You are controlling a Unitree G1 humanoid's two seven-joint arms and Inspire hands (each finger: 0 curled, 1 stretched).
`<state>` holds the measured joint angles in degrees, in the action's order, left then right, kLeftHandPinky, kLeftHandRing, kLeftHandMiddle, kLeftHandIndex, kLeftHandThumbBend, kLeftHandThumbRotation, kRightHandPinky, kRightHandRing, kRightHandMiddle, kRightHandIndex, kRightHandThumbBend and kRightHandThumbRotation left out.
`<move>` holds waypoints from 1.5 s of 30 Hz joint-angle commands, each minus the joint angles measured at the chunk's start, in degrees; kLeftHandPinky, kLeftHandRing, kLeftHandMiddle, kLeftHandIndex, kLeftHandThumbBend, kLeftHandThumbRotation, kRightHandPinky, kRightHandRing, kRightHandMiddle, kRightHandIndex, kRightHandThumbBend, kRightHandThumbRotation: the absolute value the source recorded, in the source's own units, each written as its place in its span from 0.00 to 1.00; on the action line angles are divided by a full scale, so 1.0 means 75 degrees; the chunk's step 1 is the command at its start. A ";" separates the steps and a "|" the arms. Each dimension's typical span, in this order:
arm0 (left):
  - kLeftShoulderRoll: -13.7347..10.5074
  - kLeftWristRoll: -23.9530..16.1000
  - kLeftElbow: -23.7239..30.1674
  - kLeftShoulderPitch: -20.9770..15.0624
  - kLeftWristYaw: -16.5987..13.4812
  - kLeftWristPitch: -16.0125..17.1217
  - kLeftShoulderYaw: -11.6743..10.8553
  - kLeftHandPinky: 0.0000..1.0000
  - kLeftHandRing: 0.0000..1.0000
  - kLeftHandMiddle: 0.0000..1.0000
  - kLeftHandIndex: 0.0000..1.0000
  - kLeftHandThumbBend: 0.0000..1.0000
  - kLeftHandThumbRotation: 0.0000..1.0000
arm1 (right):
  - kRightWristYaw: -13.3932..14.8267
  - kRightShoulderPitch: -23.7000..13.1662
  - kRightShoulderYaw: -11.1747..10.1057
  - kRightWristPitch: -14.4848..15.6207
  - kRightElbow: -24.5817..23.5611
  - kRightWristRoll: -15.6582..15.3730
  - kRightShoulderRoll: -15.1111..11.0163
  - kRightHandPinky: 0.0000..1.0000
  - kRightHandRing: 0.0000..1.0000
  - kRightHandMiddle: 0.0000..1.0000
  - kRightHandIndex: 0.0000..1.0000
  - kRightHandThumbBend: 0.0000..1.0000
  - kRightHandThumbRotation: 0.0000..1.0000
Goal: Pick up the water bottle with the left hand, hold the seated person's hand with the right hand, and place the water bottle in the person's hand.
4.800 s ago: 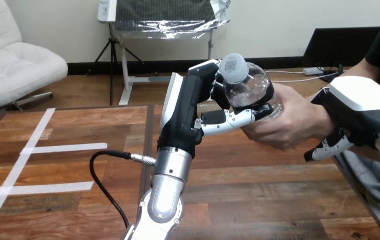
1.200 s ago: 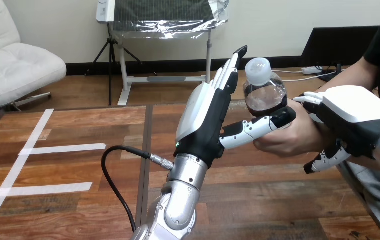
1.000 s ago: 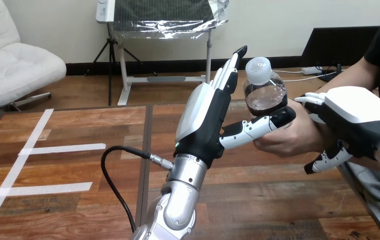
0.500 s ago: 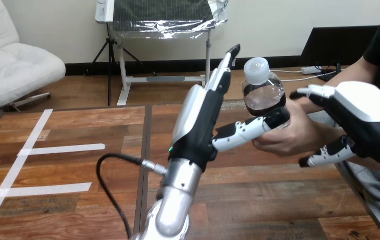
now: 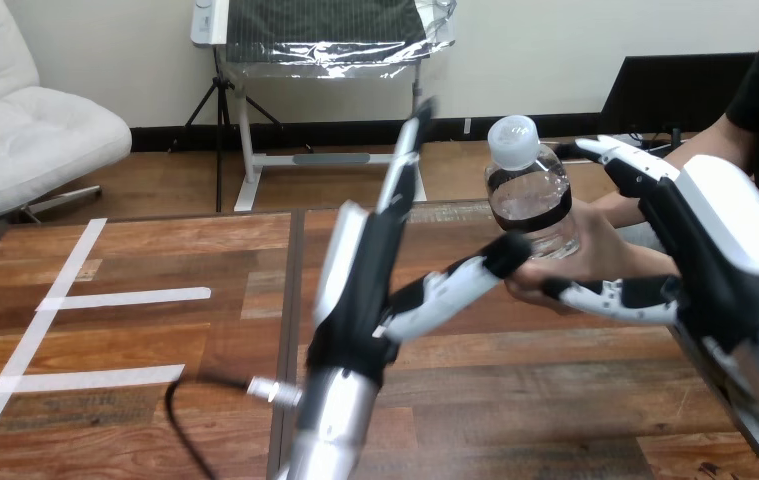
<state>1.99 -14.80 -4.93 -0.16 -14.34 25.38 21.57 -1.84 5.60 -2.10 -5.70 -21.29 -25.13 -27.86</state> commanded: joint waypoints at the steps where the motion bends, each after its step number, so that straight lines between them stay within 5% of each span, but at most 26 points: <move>1: 0.0320 -0.0052 0.0508 0.0365 -0.0296 0.0518 -0.0119 0.97 0.96 0.98 0.98 0.80 0.83 | 0.0852 0.0140 0.0014 -0.0483 -0.0317 0.0065 0.0852 0.77 0.87 0.88 0.81 0.44 0.00; 8: 0.0374 -0.0037 0.0591 0.1086 -0.0644 0.1434 -0.0165 0.90 0.92 0.95 0.94 0.67 0.88 | 0.1718 0.0580 0.0339 -0.1353 -0.0207 0.0251 0.1863 0.76 0.86 0.88 0.80 0.31 0.00; 20: 0.0377 -0.0336 0.0738 0.2107 -0.1114 0.2205 -0.0208 0.85 0.89 0.91 0.92 0.53 0.95 | 0.1976 0.0794 0.0815 -0.2987 0.0472 0.0724 0.2560 0.77 0.89 0.93 0.84 0.12 0.00; 33: 0.0413 -0.0891 0.0684 0.2852 -0.1821 0.2731 -0.0227 0.78 0.85 0.88 0.89 0.49 1.00 | 0.1817 0.0952 0.1029 -0.3272 0.0706 0.0724 0.2841 0.81 0.91 0.94 0.86 0.05 0.00; 45: 0.0342 -0.1190 0.0724 0.3157 -0.2232 0.2767 -0.0168 0.77 0.83 0.87 0.89 0.46 1.00 | 0.1716 0.0965 0.1207 -0.3351 0.0818 0.0849 0.2985 0.85 0.94 0.95 0.86 0.04 0.00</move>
<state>1.88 -22.60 -1.98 14.80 -29.96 45.39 19.69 11.57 14.74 6.46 -29.13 -16.06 -20.21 -6.41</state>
